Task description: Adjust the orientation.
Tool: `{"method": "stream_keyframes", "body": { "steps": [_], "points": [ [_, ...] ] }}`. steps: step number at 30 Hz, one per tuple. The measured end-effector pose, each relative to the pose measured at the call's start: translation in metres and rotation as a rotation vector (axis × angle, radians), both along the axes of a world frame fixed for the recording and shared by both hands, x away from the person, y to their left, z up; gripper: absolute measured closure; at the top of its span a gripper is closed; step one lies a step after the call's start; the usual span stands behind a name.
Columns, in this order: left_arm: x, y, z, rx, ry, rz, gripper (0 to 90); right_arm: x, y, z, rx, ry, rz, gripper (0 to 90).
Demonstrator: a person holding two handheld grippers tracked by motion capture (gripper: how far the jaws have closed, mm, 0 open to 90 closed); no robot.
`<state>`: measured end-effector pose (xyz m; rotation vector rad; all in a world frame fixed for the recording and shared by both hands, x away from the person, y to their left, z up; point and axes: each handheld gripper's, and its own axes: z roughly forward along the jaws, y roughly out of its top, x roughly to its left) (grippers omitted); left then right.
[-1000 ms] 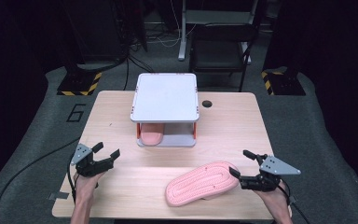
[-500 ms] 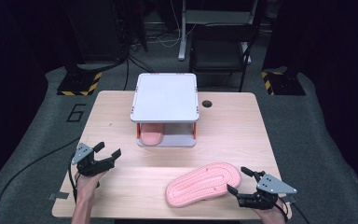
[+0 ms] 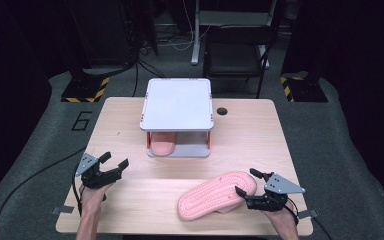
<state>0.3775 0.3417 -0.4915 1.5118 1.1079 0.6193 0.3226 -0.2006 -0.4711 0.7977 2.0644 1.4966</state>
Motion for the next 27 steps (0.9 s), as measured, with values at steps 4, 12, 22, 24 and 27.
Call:
{"method": "stream_keyframes", "body": {
  "steps": [4,12,22,24,27],
  "points": [
    [0.0,0.0,0.0,-0.004,-0.001,-0.001,15.2,-0.003,-0.002,0.0,0.008,0.004,0.022,18.1],
    [0.0,0.001,0.001,-0.005,0.002,0.0,15.2,-0.022,-0.012,0.01,0.06,-0.018,0.04,17.8],
    [0.001,0.0,0.0,-0.006,-0.002,-0.004,15.2,-0.046,-0.02,-0.013,-0.021,-0.018,-0.007,16.9],
    [0.001,0.0,0.0,-0.007,-0.002,-0.003,15.3,-0.045,-0.016,-0.016,-0.026,-0.025,-0.021,15.2],
    [0.001,0.0,0.0,-0.009,-0.001,-0.002,15.3,-0.042,-0.012,-0.016,-0.056,-0.04,-0.029,15.1]
  ]
}}
